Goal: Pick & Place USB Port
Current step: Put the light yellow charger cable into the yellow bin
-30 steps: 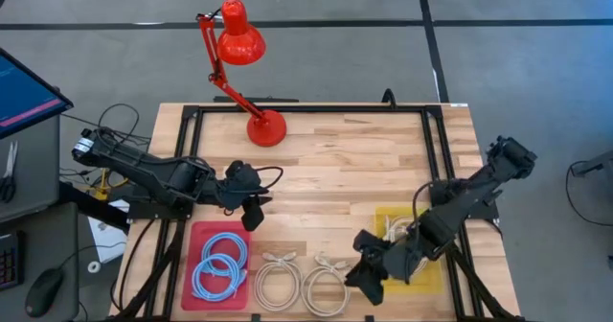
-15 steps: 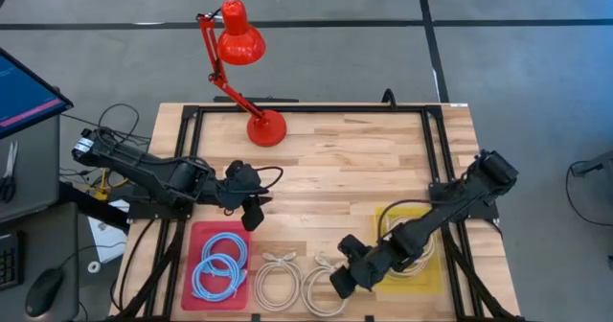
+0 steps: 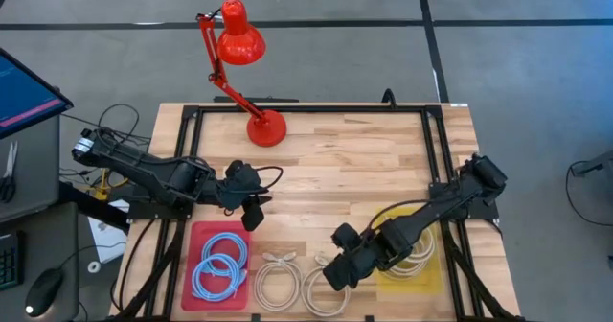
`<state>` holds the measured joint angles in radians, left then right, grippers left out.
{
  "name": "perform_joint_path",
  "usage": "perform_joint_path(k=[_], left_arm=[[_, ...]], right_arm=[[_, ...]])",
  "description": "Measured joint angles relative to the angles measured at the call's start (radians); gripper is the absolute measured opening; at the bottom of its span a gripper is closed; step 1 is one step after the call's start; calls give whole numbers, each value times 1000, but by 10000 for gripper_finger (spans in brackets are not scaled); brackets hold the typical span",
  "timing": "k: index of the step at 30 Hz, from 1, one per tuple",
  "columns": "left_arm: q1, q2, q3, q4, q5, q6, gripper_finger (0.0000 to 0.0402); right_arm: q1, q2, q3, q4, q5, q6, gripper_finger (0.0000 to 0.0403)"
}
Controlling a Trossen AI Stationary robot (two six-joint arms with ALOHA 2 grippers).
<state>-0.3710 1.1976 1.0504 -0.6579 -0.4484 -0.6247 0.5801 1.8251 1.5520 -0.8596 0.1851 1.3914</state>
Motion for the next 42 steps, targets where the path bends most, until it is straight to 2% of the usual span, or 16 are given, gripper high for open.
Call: perform_joint_path(k=[5,8,12,15,35,42], left_arm=[[0,0,0,0,0,0,111],[0,0,0,0,0,0,111],[0,0,0,0,0,0,111],[0,0,0,0,0,0,111],[0,0,-5,3,0,0,111],[0,0,-97,11,0,-39,111]], right_arm=[[-7,73,152,-222,-1,-11,91],[-5,126,199,-291,-65,-10,91],[-5,197,223,-264,-195,-11,91],[-5,238,225,-199,-252,-11,91],[-20,344,223,-175,-260,-14,91],[-27,342,223,-176,-237,-14,91]])
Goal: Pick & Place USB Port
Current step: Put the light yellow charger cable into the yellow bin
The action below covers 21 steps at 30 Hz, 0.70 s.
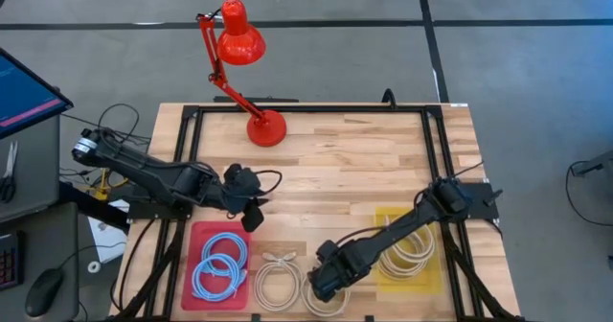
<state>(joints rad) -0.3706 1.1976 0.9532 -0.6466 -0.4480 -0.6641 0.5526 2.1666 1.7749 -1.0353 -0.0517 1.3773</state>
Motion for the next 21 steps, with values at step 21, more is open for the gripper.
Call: perform_joint_path(k=[21], left_arm=[[-3,0,-126,42,34,-156,111]], right_arm=[[-12,0,-85,60,-4,0,91]])
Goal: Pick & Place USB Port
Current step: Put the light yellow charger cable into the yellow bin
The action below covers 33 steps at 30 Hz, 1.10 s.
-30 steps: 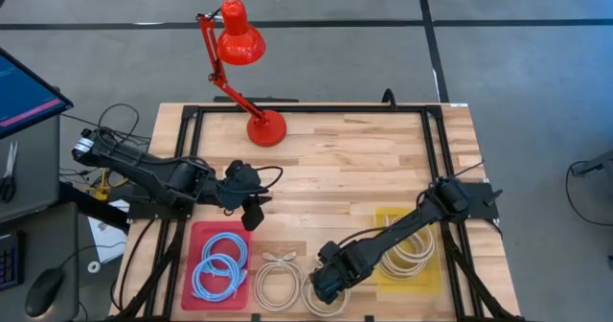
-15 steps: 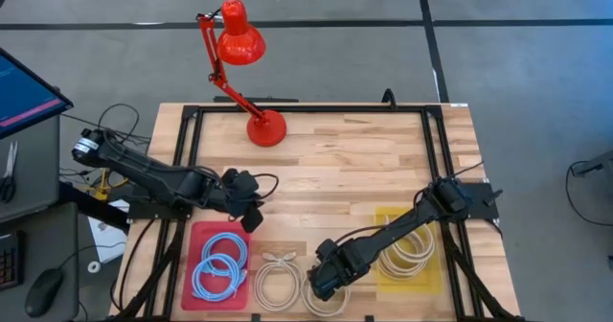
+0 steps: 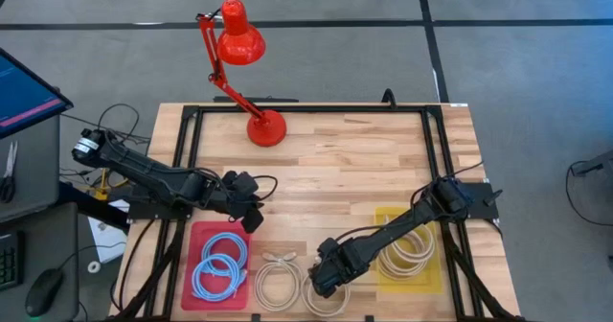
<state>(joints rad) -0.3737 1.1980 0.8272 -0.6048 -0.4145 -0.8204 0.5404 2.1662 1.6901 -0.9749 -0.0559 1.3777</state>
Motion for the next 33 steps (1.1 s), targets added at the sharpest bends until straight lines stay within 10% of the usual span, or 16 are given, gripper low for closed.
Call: perform_joint_path(k=[33], left_arm=[[0,0,0,23,0,0,111]], right_arm=[[-1,-5,47,-58,-2,-171,3]])
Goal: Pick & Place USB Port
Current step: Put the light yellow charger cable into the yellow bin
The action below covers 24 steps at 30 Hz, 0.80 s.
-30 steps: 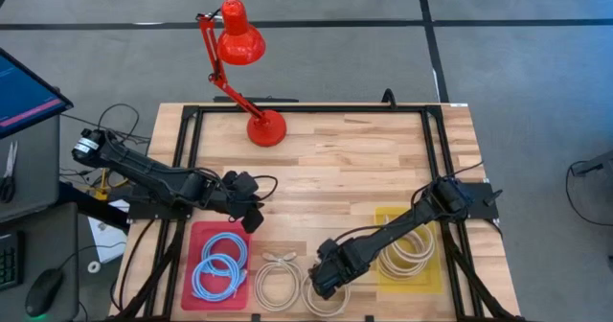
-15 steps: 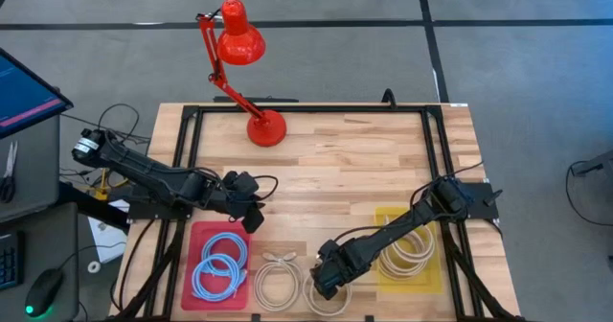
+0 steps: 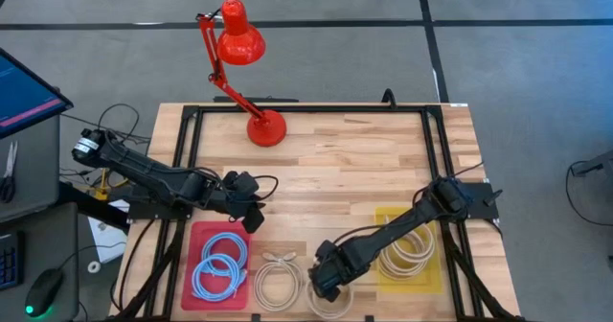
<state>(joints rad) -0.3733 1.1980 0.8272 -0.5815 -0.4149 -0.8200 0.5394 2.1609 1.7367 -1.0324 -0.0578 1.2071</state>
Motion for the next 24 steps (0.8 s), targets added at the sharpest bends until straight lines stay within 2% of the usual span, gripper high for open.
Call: perform_joint_path(k=[4,17,24], left_arm=[[0,0,0,4,0,0,111],[0,0,0,7,0,0,111],[0,0,0,7,0,0,111]], right_arm=[[-7,0,88,-116,26,-32,2],[-14,-2,457,-535,231,-57,1],[-15,-41,536,-537,303,-62,0]])
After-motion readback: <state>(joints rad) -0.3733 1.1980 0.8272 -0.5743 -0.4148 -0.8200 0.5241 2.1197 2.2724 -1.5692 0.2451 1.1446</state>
